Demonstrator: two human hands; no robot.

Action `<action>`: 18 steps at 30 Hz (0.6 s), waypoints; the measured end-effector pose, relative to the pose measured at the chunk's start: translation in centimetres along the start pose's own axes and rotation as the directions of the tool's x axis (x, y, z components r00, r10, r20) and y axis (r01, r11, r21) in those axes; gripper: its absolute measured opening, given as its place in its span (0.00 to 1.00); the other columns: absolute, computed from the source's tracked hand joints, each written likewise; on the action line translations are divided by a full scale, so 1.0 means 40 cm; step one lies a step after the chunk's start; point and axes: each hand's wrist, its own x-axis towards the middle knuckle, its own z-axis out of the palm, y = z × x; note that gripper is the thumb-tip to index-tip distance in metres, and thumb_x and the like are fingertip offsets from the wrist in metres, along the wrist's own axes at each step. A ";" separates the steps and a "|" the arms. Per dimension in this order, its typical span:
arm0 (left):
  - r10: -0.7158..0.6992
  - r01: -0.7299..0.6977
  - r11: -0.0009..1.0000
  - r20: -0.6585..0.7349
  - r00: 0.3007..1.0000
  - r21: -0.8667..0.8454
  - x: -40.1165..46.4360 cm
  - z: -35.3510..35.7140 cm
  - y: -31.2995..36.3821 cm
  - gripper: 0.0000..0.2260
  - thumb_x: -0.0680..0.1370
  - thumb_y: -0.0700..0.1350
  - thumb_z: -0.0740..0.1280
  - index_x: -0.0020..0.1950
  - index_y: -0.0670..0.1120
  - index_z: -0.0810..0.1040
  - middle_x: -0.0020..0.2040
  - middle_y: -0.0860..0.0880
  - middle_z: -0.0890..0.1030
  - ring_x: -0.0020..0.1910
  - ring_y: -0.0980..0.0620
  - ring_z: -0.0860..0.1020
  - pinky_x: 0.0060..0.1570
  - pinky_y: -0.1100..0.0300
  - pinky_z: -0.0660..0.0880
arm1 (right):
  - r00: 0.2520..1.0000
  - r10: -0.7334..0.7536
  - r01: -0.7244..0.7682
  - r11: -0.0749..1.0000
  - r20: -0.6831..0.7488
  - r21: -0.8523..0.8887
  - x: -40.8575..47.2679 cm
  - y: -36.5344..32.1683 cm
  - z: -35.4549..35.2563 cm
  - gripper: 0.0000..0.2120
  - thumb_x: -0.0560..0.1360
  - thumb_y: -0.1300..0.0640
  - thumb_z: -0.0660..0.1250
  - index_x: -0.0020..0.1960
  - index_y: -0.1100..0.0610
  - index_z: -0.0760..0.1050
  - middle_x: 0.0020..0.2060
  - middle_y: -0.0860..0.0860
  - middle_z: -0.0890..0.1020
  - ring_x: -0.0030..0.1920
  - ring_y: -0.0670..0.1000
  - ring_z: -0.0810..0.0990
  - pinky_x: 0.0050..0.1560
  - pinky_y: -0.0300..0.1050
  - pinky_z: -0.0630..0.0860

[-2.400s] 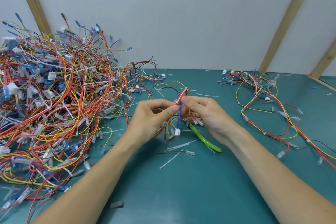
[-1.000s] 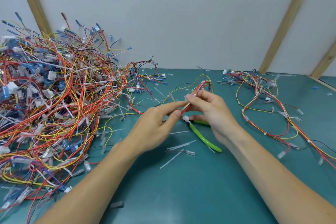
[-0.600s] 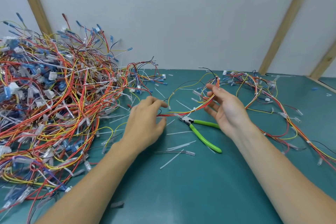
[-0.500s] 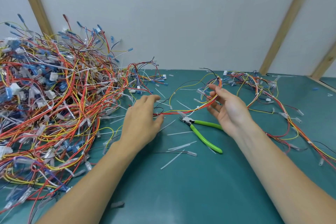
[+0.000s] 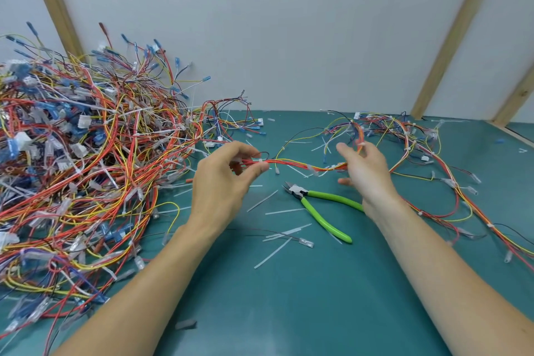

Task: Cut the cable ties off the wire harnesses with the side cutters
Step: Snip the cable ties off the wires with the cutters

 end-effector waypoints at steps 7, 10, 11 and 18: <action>-0.072 0.204 0.879 0.303 0.950 -0.430 0.004 -0.002 0.023 0.27 0.74 0.31 0.73 0.70 0.47 0.72 0.52 0.43 0.85 0.46 0.53 0.83 0.50 0.56 0.81 | 0.964 -0.254 0.261 0.829 0.082 -0.494 0.001 0.013 -0.008 0.22 0.83 0.37 0.56 0.42 0.51 0.75 0.30 0.48 0.72 0.44 0.53 0.74 0.38 0.50 0.65; -0.184 0.457 0.620 0.448 0.875 -0.637 0.017 -0.019 0.024 0.26 0.77 0.30 0.67 0.73 0.46 0.70 0.54 0.43 0.85 0.46 0.49 0.83 0.47 0.52 0.82 | 0.983 -0.175 0.183 0.932 0.056 -0.313 0.015 0.013 -0.017 0.17 0.83 0.43 0.62 0.41 0.50 0.78 0.28 0.43 0.73 0.37 0.51 0.71 0.38 0.48 0.64; -0.188 0.519 0.530 0.503 0.843 -0.671 0.020 -0.023 0.024 0.25 0.77 0.31 0.66 0.73 0.45 0.70 0.55 0.43 0.84 0.47 0.49 0.83 0.48 0.51 0.82 | 0.989 -0.136 0.147 0.963 0.062 -0.228 0.019 0.015 -0.017 0.12 0.81 0.48 0.65 0.41 0.49 0.80 0.32 0.44 0.76 0.38 0.51 0.71 0.41 0.47 0.65; 0.058 0.702 0.028 0.702 0.710 -0.712 0.021 -0.040 0.016 0.27 0.79 0.43 0.55 0.78 0.40 0.62 0.73 0.36 0.71 0.71 0.40 0.73 0.64 0.32 0.71 | 0.996 -0.062 0.072 0.987 0.068 -0.147 0.022 0.025 -0.014 0.09 0.80 0.49 0.67 0.44 0.51 0.81 0.33 0.52 0.77 0.34 0.51 0.70 0.38 0.47 0.64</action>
